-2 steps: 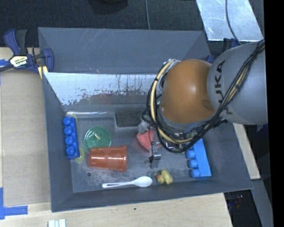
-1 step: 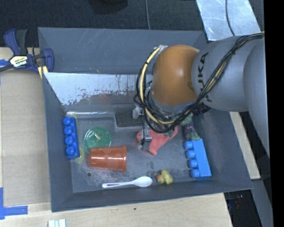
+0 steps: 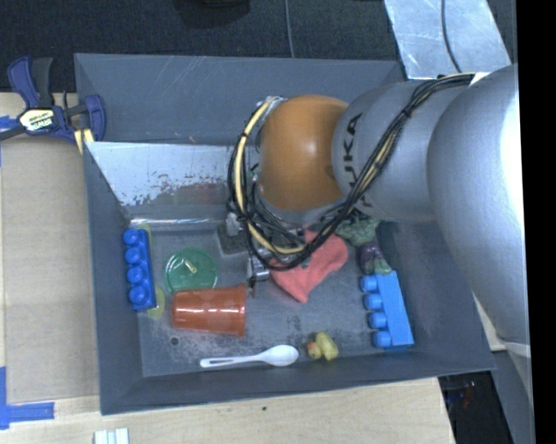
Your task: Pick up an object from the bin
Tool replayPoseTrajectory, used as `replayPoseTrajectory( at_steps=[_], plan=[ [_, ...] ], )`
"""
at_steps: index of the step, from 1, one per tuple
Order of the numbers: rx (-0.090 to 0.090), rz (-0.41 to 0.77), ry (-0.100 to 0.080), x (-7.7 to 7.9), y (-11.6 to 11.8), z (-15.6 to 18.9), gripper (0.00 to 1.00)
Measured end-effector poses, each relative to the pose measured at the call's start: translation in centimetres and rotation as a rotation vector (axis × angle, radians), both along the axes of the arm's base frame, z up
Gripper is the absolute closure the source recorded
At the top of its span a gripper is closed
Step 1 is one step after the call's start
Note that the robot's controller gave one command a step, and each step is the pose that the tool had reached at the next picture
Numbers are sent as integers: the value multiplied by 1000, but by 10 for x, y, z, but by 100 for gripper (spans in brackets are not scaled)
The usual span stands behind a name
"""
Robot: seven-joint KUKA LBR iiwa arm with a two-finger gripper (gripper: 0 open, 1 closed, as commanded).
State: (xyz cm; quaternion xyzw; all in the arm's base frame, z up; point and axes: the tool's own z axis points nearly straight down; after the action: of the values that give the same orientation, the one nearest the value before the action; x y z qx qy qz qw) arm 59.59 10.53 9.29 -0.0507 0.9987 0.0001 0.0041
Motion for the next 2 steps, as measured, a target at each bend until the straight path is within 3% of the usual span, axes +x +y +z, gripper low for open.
replayPoseTrajectory(
  at_steps=[1,2],
  plan=[
    [5,-121,-3,9,-35,-5,0],
    [3,-125,-13,-10,-56,-13,0]
  ],
)
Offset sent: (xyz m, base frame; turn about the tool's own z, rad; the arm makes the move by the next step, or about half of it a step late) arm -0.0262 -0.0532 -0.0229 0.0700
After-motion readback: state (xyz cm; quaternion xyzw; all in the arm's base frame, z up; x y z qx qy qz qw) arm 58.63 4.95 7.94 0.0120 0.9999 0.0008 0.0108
